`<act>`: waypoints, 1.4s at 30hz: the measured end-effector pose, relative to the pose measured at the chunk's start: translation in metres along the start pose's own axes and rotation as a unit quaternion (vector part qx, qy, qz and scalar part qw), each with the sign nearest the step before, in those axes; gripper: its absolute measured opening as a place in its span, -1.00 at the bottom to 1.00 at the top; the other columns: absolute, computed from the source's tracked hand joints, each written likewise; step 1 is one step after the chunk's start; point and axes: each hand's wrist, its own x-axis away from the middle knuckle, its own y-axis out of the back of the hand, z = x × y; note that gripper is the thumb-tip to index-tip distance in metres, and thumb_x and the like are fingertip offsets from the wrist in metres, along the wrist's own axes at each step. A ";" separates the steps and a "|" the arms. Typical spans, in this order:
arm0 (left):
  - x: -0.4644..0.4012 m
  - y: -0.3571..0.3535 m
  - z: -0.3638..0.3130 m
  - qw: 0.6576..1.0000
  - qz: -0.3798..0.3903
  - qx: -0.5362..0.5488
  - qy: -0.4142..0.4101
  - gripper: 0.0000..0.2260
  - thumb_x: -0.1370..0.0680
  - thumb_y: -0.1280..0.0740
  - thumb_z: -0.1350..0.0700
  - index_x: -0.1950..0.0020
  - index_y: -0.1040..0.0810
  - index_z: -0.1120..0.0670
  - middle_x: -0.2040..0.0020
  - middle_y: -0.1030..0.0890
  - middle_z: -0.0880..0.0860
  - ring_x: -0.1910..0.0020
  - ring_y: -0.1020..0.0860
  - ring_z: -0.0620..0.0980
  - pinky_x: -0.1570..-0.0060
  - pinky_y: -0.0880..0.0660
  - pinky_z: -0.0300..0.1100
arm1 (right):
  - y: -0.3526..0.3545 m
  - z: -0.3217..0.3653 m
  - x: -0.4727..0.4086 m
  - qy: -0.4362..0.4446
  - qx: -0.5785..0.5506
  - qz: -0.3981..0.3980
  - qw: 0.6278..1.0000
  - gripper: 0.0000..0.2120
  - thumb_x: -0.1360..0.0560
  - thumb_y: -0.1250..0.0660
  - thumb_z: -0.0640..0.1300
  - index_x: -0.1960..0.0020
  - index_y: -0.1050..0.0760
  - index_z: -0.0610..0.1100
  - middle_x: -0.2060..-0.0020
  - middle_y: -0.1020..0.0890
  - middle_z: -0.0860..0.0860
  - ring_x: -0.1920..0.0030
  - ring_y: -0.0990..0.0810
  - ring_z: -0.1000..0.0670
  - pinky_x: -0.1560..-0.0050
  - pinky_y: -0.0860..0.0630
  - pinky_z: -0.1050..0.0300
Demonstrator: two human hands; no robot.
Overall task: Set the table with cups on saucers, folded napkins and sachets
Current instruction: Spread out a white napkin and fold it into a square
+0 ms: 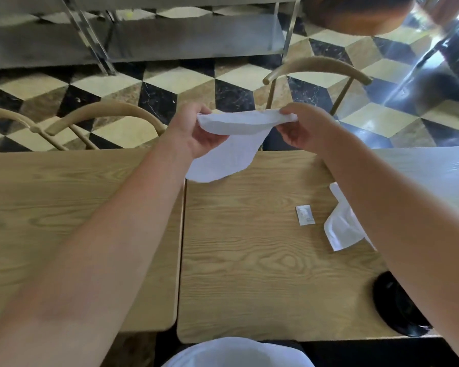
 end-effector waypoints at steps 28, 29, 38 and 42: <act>0.171 0.245 0.295 0.865 -0.142 -0.235 0.421 -0.93 -0.50 -0.40 0.36 0.04 -0.57 0.27 0.27 -0.63 0.19 0.28 -0.60 0.09 0.37 -0.61 -0.10 | 0.098 -0.364 0.200 -0.381 0.191 -0.063 0.903 -0.82 -0.44 -0.52 -0.30 0.00 -0.58 -0.30 0.34 -0.61 -0.12 0.28 -0.59 -0.09 0.22 -0.62 0.08; 0.169 0.247 0.292 0.870 -0.144 -0.225 0.415 -0.92 -0.50 -0.40 0.38 0.03 -0.58 0.28 0.27 -0.64 0.19 0.28 -0.61 0.09 0.37 -0.62 -0.09 | 0.098 -0.363 0.200 -0.381 0.209 -0.048 0.899 -0.82 -0.44 -0.52 -0.30 0.01 -0.59 -0.30 0.34 -0.62 -0.11 0.29 -0.60 -0.08 0.16 -0.64 0.08; 0.116 0.217 0.235 0.942 -0.188 -0.142 0.237 -0.89 -0.54 -0.22 0.37 0.03 -0.52 0.23 0.16 -0.57 0.23 0.26 -0.60 0.13 0.46 -0.63 -0.06 | 0.063 -0.296 0.138 -0.224 0.114 -0.006 0.968 -0.85 -0.61 -0.29 -0.29 -0.16 -0.56 -0.24 0.16 -0.76 -0.16 0.26 -0.71 -0.03 0.25 -0.65 0.15; 0.089 0.212 0.207 0.950 -0.208 0.012 0.231 -0.72 -0.38 -0.05 0.41 0.05 -0.51 0.37 -0.01 -0.64 0.43 0.03 -0.68 0.37 0.24 -0.68 0.12 | 0.048 -0.268 0.097 -0.216 0.018 0.007 0.976 -0.84 -0.61 -0.20 -0.29 -0.06 -0.56 -0.25 -0.01 -0.76 -0.16 -0.02 -0.75 -0.11 0.00 -0.66 0.05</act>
